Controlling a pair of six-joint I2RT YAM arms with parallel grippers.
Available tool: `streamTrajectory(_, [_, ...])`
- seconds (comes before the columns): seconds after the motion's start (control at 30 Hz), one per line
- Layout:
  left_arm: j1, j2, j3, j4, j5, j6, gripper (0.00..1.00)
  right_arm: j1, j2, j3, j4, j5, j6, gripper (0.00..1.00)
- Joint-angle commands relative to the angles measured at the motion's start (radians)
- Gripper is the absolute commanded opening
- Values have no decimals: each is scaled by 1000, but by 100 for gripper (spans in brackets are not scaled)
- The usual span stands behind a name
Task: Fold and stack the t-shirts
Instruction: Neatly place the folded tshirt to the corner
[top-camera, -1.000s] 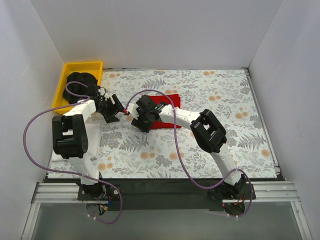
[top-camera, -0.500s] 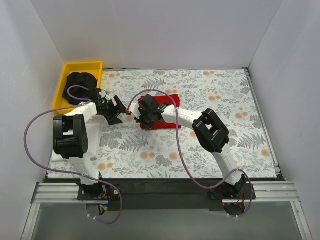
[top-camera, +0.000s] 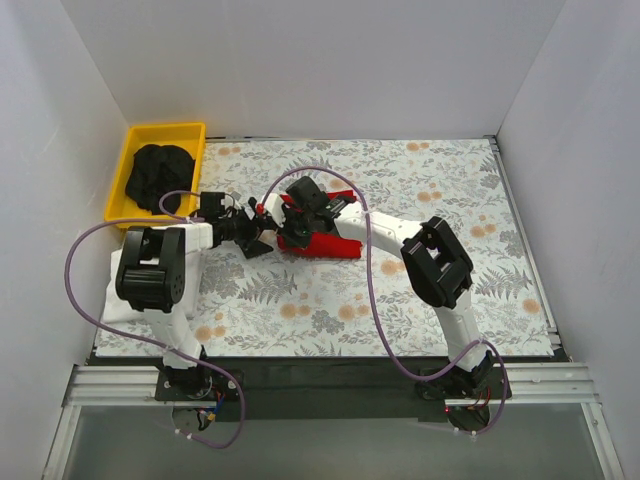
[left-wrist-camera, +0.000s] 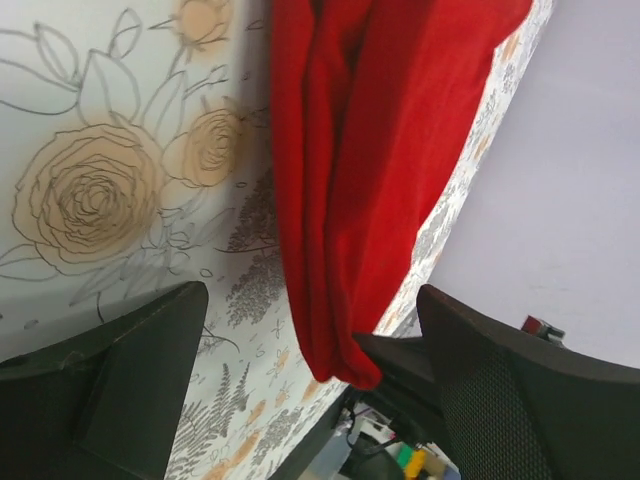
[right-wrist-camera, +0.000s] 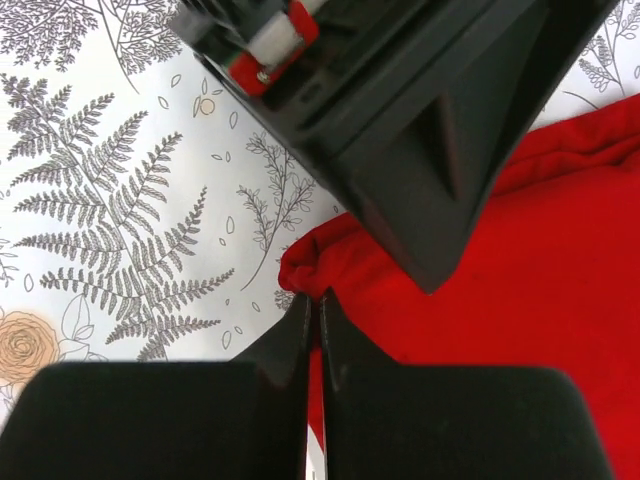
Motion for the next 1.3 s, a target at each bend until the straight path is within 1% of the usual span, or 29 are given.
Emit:
streamTrajectory(0.0, [-22,43,-35,170,22,-117,86,2,-48,4,19,-52,17,1])
streamTrajectory(0.1, [-48,70,-32,216,19,-162,86,4,-53,11,19,-84,41,1])
streamTrajectory(0.23, [-71,86,-13,238,1,-177,86,9,-65,1,19,-123,83,1])
streamTrajectory(0.3, [-71,98,-5,204,-7,-162,86,19,-74,-6,19,-126,89,1])
streamTrajectory(0.33, [-71,104,3,181,-9,-151,84,22,-78,-11,22,-126,98,1])
streamTrajectory(0.37, [-71,110,24,163,-1,-140,80,30,-81,-11,23,-126,106,1])
streamTrajectory(0.4, [-71,126,35,108,4,-112,71,35,-82,-12,25,-129,116,1])
streamTrajectory(0.47, [-72,135,58,43,11,-88,65,50,-90,-14,40,-131,144,1])
streamTrajectory(0.5, [-72,135,60,25,26,-65,61,54,-91,-17,51,-126,150,1])
streamTrajectory(0.57, [-72,130,49,-13,46,-53,58,68,-97,-23,65,-123,160,1])
streamTrajectory(0.63, [-72,130,43,-24,73,-30,46,73,-99,-25,80,-126,167,1])
streamTrajectory(0.7, [-72,139,49,-52,88,-15,39,79,-101,-22,82,-137,175,1])
streamTrajectory(0.73, [-71,143,55,-66,103,10,30,81,-102,-23,83,-138,176,1])
streamTrajectory(0.8, [-71,141,78,-125,113,45,19,88,-111,-32,80,-158,183,1])
streamTrajectory(0.83, [-71,136,90,-153,123,98,11,91,-119,-37,76,-169,183,1])
streamTrajectory(0.87, [-71,130,105,-247,122,148,7,93,-134,-40,68,-176,184,6])
streamTrajectory(0.9, [-72,129,160,-311,113,197,3,90,-145,-43,50,-190,190,22])
streamTrajectory(0.93, [-72,124,185,-375,102,250,1,88,-159,-48,37,-196,190,30])
streamTrajectory(0.97, [-72,115,219,-446,43,380,0,76,-189,-54,25,-210,190,37])
streamTrajectory(1.0, [-72,112,246,-589,13,437,0,65,-209,-63,11,-238,193,49])
streamTrajectory(1.03, [-72,107,297,-654,-13,506,0,53,-229,-89,6,-250,195,59])
streamTrajectory(1.07, [-72,86,311,-761,-63,559,0,26,-272,-103,0,-262,193,69])
streamTrajectory(1.1, [-71,71,317,-800,-138,643,0,9,-292,-117,-10,-273,192,81])
streamTrajectory(1.17, [-71,19,327,-862,-214,705,0,-42,-341,-150,-27,-276,175,90])
streamTrajectory(1.2, [-71,5,325,-904,-280,761,0,-59,-354,-158,-53,-273,166,94])
streamTrajectory(1.27, [-71,-37,317,-958,-338,806,0,-109,-377,-167,-81,-267,143,97])
